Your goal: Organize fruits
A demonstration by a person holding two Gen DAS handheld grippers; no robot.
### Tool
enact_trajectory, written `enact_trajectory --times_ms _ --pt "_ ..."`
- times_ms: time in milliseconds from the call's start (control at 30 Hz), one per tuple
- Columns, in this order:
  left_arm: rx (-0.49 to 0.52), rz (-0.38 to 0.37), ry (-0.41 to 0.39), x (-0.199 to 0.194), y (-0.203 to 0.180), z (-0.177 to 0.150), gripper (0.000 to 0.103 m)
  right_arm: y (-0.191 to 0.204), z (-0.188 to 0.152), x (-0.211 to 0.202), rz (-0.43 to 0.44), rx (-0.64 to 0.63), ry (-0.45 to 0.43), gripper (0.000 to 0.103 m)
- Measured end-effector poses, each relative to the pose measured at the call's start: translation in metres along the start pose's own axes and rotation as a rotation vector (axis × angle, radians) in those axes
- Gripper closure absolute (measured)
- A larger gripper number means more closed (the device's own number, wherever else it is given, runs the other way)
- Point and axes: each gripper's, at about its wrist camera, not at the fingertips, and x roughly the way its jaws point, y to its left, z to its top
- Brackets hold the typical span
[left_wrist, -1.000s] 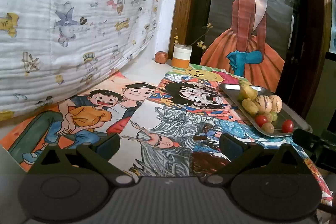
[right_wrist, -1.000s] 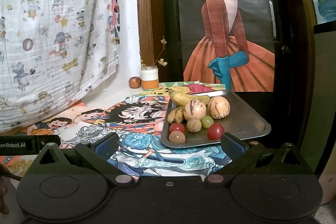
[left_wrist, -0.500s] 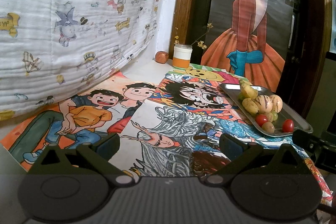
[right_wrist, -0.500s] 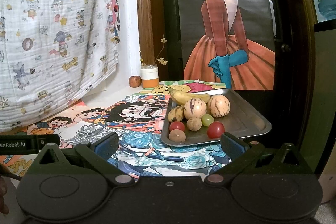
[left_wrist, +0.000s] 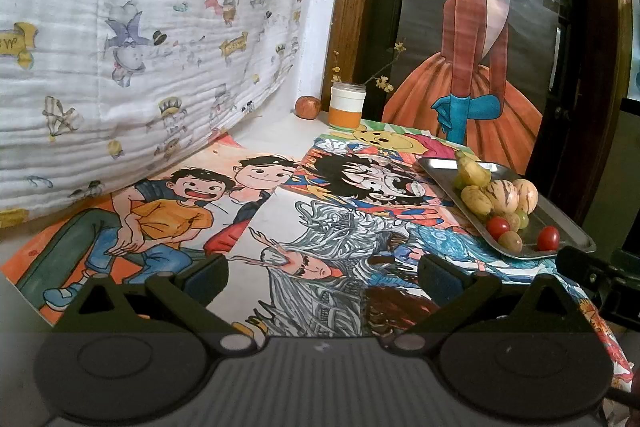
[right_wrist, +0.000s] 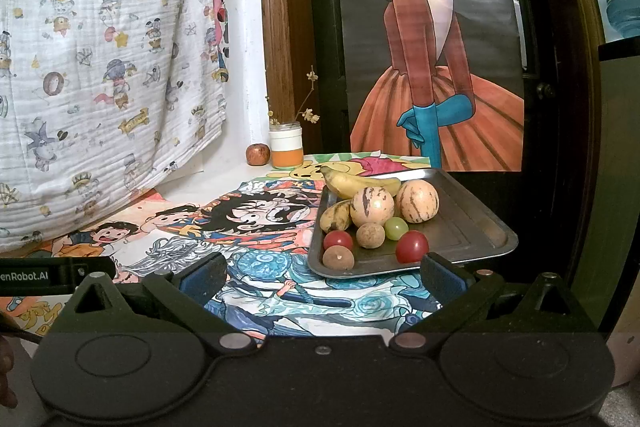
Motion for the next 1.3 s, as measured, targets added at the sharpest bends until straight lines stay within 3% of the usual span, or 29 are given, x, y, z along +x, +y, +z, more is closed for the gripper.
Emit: enact_trajectory --times_ms 633,1300 --pt "-0.005 -0.018 0.002 -0.0013 -0.0003 -0.0018 0.000 0.0001 -0.0012 0.0003 0.002 0.001 0.002 0.000" --pt "0.046 0.033 0.044 0.0020 -0.0064 -0.0015 0.000 0.0024 -0.0040 0.0014 0.002 0.005 0.012 0.000"
